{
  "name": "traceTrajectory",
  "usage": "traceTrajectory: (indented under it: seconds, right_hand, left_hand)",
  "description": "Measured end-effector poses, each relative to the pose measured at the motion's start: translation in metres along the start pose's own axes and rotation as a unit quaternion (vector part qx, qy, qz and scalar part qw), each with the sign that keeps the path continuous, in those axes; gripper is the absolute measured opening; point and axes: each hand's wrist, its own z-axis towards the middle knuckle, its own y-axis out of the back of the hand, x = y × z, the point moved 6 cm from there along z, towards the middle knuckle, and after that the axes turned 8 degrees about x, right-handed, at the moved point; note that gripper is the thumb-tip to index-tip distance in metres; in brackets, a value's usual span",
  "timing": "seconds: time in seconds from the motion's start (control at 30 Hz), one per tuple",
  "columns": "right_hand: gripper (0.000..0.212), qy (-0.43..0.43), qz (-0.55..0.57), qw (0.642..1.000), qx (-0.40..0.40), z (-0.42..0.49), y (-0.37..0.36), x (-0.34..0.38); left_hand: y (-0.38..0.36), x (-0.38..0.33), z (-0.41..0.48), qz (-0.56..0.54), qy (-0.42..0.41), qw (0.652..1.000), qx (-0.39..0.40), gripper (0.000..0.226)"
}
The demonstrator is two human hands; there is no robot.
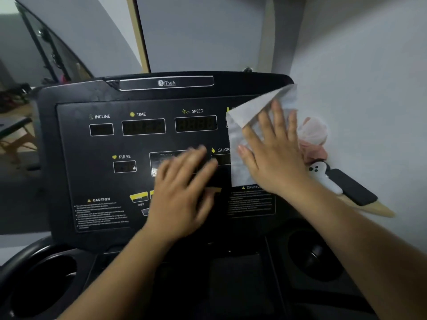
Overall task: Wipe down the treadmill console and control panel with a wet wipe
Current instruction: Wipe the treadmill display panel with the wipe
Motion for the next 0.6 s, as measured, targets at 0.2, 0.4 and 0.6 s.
traceTrajectory:
  seconds: [0.2,0.4,0.6]
  right_hand:
    - [0.049,0.117,0.02,0.992,0.051,-0.101,-0.042,0.043]
    - [0.064,-0.007,0.011,1.0,0.003,0.024,0.006,-0.01]
    - [0.059,0.082,-0.001,0.996,-0.024,-0.017,-0.008,0.026]
  left_hand:
    - [-0.01,0.055,-0.008,0.116,0.141,0.98,0.083,0.069]
    - [-0.014,0.057,-0.008,0.127,0.139,0.98,0.072,0.069]
    - [-0.013,0.056,-0.007,0.134,0.131,0.981,0.051,0.068]
